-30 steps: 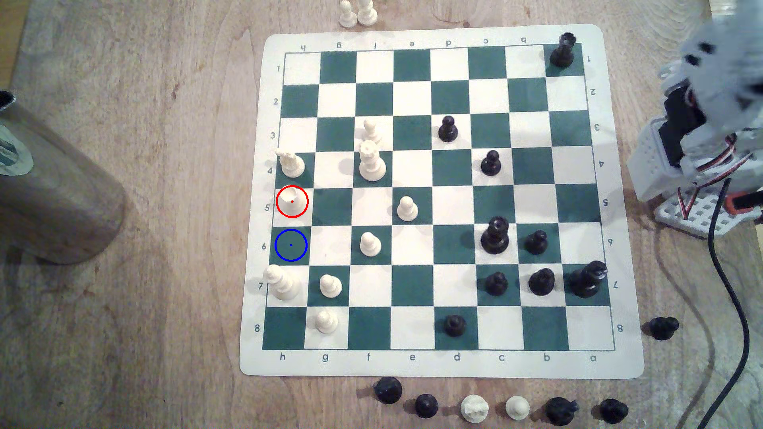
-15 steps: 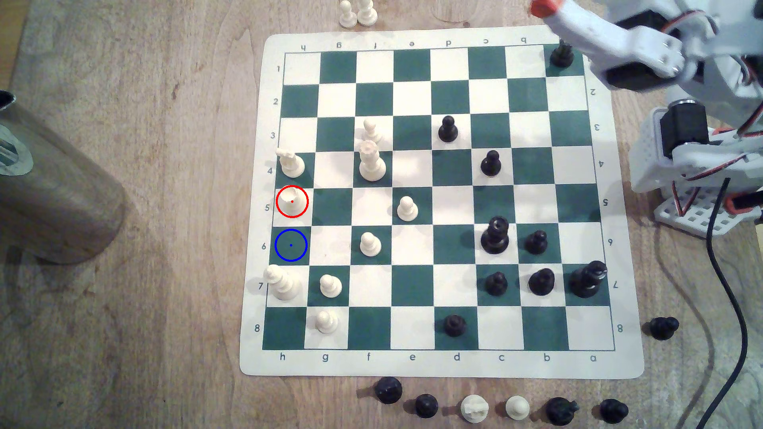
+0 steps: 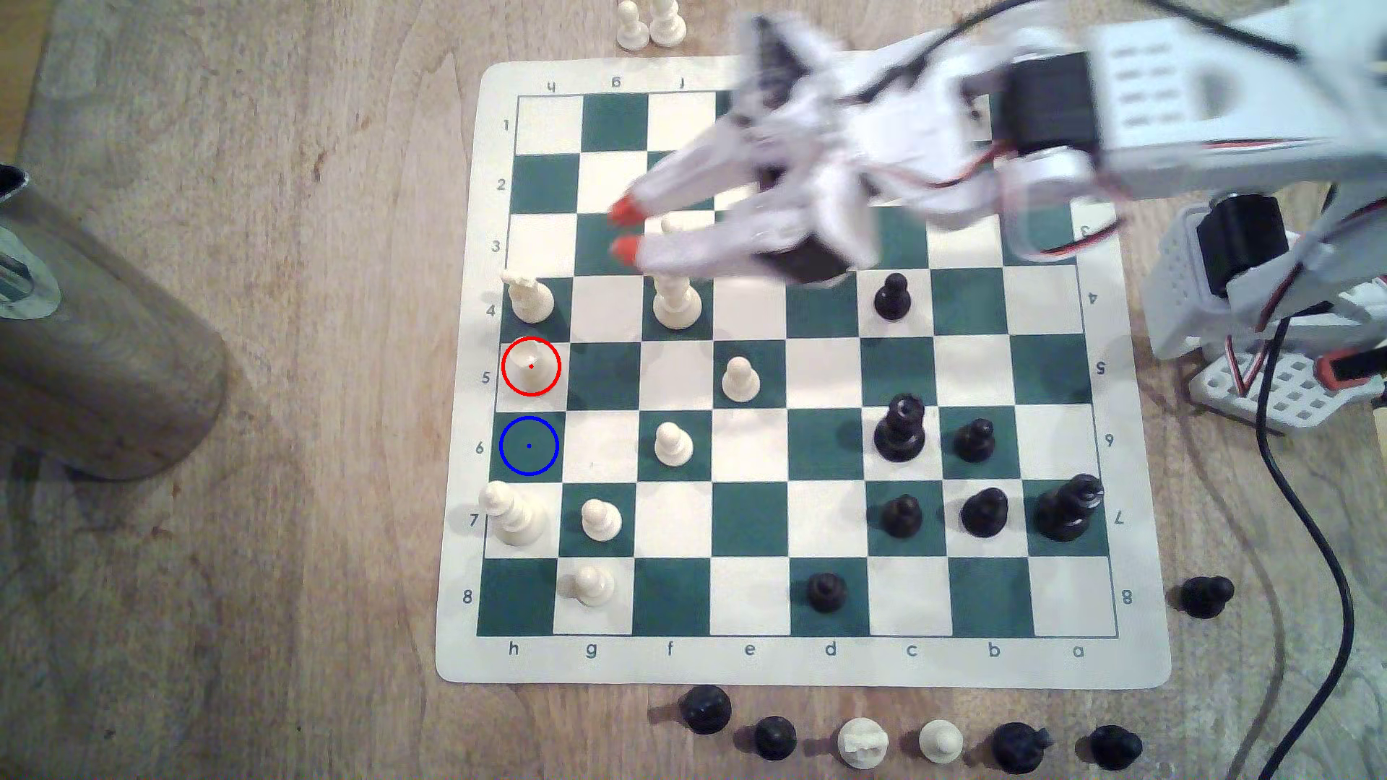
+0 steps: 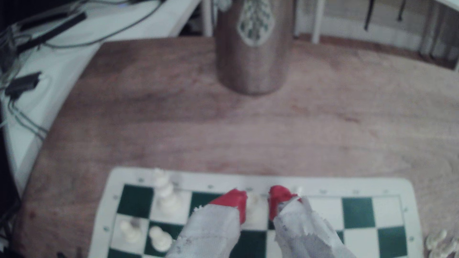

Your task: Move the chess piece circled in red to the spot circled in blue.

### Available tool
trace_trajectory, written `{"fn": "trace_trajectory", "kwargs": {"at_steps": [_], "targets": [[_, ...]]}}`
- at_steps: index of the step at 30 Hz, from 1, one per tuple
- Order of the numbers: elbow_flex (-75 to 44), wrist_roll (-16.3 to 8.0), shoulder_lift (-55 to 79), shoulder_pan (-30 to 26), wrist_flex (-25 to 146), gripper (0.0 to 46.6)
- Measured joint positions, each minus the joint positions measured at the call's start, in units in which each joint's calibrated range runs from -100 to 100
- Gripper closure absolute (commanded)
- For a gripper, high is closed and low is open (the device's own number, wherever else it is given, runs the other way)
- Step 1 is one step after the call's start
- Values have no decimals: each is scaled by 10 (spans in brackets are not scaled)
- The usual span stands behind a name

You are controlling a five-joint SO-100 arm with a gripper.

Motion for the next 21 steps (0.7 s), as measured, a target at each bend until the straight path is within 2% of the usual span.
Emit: {"fn": "trace_trajectory", "kwargs": {"at_steps": [6,8,11,12,16,21], "targets": [[-165,-44,163,27,96,335],[-289,-66,253,30,192,326],[-384,-86,316,29,246,291],[-431,-101,348,28,263,284],[-541,-133,433,28,281,281],[-582,-150,500,12,275,282]]}}
